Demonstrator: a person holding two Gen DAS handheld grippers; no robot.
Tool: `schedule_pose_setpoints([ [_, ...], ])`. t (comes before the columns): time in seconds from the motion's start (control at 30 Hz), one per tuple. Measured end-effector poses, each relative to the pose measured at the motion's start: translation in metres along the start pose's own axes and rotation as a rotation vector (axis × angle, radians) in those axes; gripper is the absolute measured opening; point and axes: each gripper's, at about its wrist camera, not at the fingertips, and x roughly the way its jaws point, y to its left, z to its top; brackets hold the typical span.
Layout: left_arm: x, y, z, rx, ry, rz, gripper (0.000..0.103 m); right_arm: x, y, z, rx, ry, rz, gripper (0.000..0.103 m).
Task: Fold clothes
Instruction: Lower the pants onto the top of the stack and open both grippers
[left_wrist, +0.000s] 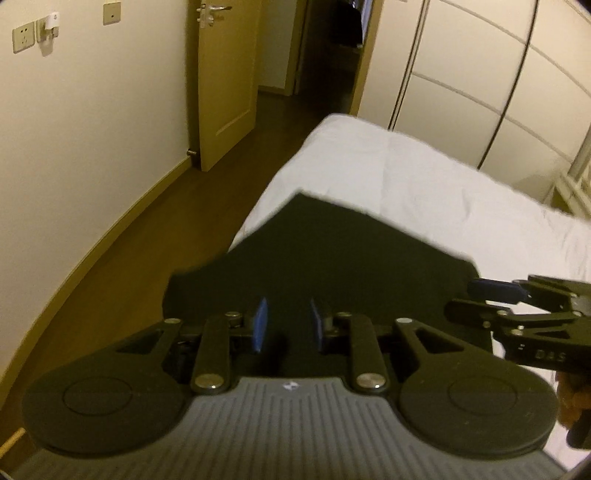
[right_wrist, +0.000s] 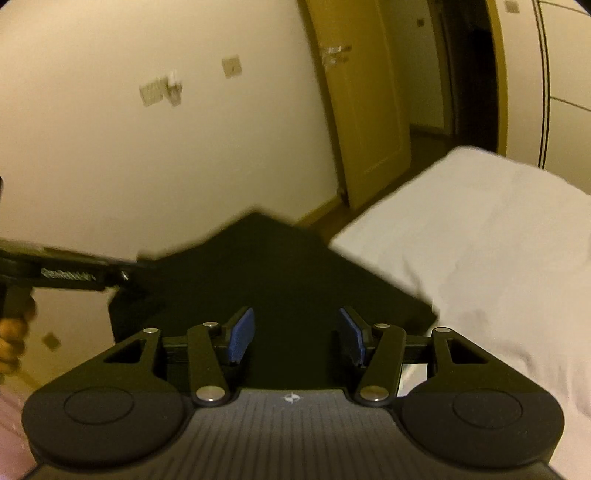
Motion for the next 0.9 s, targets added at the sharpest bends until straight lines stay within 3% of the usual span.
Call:
schedule_pose_setpoints([
  [0.07, 0.02, 0.003, -0.012, -0.003, 0.052, 0.042, 0.022, 0.017, 0.008, -0.011, -0.043, 0.05, -0.02, 0.057],
  [0.13, 0.027, 0.007, -0.017, -0.009, 0.056, 0.063, 0.024, 0.032, 0.02, -0.017, -0.106, 0.079, -0.04, 0.063],
  [0.3, 0.017, 0.013, -0.014, -0.043, 0.051, 0.081, 0.024, 0.032, 0.037, -0.016, -0.147, 0.075, -0.06, 0.067],
  [0.47, -0.013, 0.006, -0.021, -0.053, 0.024, 0.088, 0.023, 0.002, 0.043, -0.017, -0.129, 0.031, -0.041, 0.065],
  [0.67, -0.018, -0.007, -0.029, -0.051, 0.067, 0.158, 0.024, -0.004, 0.048, -0.028, -0.115, 0.087, -0.053, 0.06],
  [0.9, -0.08, -0.041, -0.036, -0.067, 0.04, 0.207, 0.038, -0.079, 0.04, -0.027, -0.003, -0.012, -0.02, 0.073],
])
